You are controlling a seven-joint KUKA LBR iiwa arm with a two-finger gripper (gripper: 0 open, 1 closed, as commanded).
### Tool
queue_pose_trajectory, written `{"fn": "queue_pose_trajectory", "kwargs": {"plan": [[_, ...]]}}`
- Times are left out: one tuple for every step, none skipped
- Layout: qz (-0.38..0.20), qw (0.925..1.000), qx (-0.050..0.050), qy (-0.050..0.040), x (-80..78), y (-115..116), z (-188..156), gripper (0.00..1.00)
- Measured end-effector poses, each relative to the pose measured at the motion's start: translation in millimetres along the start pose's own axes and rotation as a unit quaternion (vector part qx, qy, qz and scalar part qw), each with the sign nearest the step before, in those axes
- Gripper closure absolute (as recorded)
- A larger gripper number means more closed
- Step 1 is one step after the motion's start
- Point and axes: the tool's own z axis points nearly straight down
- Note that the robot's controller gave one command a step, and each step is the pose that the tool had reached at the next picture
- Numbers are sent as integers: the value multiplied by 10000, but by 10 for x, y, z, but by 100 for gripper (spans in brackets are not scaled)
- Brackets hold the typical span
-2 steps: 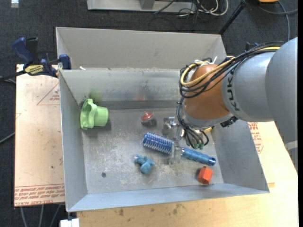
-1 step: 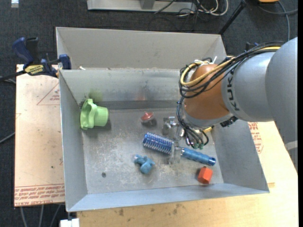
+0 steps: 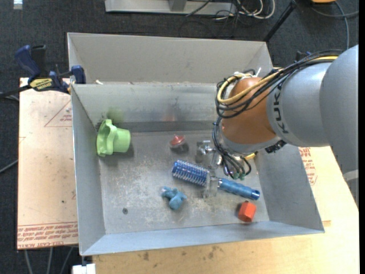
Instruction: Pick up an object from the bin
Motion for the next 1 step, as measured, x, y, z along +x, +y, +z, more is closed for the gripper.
{"fn": "queue_pose_trajectory", "kwargs": {"plan": [[-3,10000,-2,-5,-4,3,-2,0]]}}
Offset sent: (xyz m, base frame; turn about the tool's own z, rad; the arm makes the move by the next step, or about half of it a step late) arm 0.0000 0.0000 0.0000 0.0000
